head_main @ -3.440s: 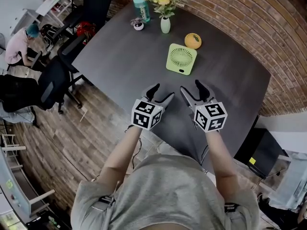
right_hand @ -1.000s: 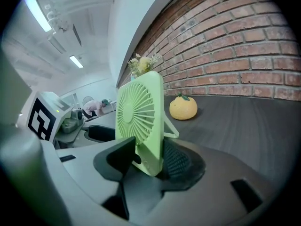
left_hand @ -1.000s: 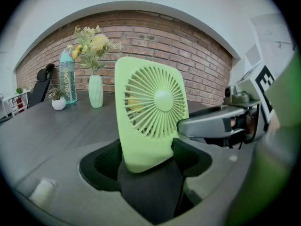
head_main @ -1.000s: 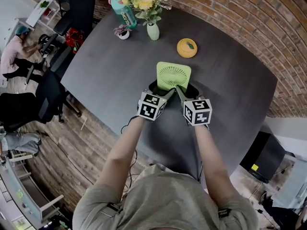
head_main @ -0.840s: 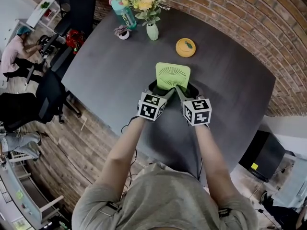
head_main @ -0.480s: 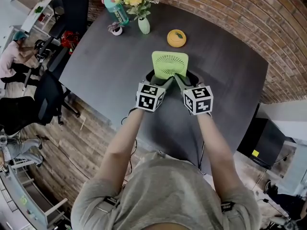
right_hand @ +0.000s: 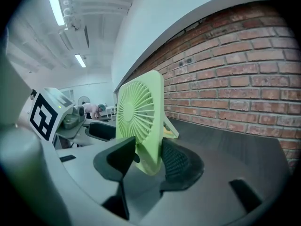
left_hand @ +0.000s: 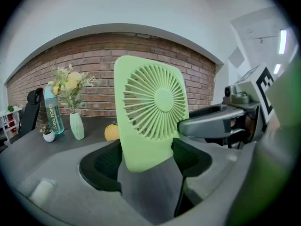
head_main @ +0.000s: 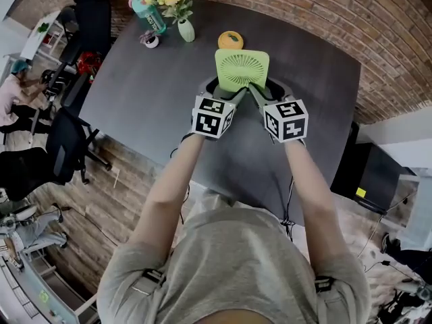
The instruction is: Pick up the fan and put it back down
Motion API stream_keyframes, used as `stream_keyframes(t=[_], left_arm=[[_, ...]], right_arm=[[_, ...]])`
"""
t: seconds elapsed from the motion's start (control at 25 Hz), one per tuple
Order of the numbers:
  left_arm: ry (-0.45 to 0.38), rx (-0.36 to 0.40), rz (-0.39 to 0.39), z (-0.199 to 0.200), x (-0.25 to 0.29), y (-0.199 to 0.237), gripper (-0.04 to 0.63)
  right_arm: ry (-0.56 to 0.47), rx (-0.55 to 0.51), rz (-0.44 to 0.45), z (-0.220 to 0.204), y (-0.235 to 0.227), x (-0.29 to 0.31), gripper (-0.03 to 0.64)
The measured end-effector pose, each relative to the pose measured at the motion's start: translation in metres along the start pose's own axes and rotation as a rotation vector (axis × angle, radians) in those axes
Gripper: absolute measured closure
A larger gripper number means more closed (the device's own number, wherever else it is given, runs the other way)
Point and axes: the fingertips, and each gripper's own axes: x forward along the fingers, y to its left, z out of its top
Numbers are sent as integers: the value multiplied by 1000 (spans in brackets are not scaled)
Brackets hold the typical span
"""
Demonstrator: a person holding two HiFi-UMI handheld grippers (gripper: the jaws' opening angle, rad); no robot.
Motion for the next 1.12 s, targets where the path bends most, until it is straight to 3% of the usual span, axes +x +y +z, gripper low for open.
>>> stream_keyframes(t=[0.48,1.12], left_arm=[[-4,88,-106,15,13,-63,245],[68,143,-274,-9,68,-131,245]], right_arm=[[-20,32,-116,-10,-33,-58,443],[23,130,-288,-64,-90,-98,443]])
